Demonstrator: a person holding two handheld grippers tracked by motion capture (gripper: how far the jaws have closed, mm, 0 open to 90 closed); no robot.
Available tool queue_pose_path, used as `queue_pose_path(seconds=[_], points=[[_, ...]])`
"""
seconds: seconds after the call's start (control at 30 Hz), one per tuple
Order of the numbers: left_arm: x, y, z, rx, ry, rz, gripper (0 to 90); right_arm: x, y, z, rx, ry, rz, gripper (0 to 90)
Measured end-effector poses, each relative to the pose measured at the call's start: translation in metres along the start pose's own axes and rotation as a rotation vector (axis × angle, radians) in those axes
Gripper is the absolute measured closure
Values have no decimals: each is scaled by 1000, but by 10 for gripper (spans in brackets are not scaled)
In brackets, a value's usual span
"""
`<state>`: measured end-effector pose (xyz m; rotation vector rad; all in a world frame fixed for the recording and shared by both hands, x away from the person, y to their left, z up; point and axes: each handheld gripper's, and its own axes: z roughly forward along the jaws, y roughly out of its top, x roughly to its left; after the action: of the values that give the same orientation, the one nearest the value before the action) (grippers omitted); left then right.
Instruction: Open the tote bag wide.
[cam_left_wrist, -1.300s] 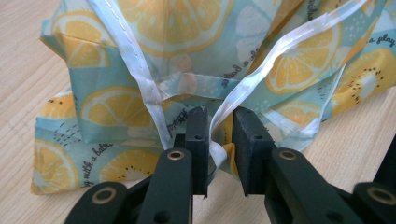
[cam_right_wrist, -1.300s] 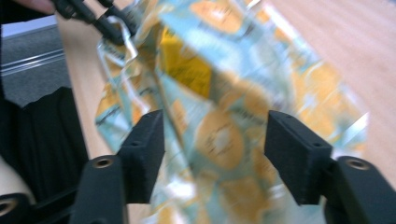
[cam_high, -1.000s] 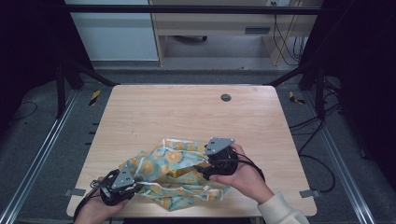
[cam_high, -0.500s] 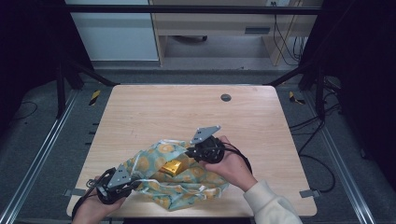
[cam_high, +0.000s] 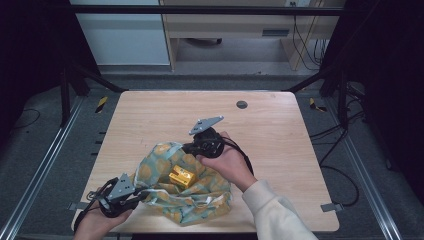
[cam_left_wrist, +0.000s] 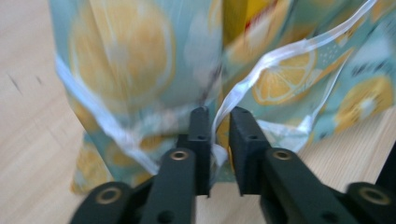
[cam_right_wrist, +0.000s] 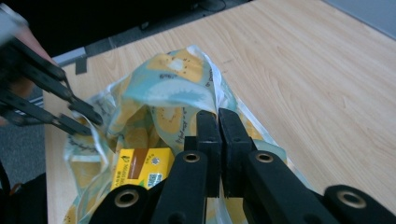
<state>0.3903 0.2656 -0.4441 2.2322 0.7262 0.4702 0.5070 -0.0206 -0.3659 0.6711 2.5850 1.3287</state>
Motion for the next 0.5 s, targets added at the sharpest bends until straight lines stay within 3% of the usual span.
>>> queue_pose_path(seconds=[0.07,0.13,0.27,0.33,0.43,0.5], points=[[-1,4,-4,-46,-11,-4,705,-1,-2,4,11,-1,8,884],[-2,9,-7,-81,-49,0,633,-2,-2,6,15,-1,10,882],[-2,26,-13,-128,-87,4,528,-4,-2,8,18,1,13,877],[-2,36,-17,-159,-123,-25,517,-4,-2,8,17,2,11,876],[1,47,-22,-184,-116,-7,525,-4,-1,7,19,-3,14,874],[0,51,-15,-142,-122,19,551,-5,-2,7,20,-3,12,872]])
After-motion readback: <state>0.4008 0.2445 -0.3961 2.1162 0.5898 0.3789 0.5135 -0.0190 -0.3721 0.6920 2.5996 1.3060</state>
